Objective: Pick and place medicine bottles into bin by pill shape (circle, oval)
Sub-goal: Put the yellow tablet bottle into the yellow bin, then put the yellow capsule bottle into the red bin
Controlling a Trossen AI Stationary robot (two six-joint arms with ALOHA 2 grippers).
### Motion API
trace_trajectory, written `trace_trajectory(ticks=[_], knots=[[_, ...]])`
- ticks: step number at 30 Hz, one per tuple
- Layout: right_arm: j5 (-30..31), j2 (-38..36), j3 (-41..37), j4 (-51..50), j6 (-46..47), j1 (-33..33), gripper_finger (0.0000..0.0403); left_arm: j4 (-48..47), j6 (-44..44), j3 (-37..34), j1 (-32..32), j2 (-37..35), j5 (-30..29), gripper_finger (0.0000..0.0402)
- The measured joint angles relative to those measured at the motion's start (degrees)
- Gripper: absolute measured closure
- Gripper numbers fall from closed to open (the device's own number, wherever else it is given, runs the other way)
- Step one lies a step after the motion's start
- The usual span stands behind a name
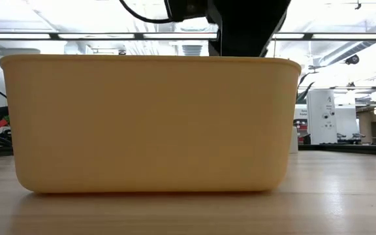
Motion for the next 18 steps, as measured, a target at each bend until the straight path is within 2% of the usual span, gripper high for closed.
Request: trace_trajectory(ticks=[10,18], knots=[[-0.02,0.27,-0.01,-0.32,0.24,0.02,0.0212,-0.05,-0.13,0.0,0.0,0.0,-0.01,0.0166],[-0.02,-3.23,-0.01,-0.79,0.23,0.01,0.0198,0.06,-0.15,0.0,0.02,0.0,-0.07,0.0166]])
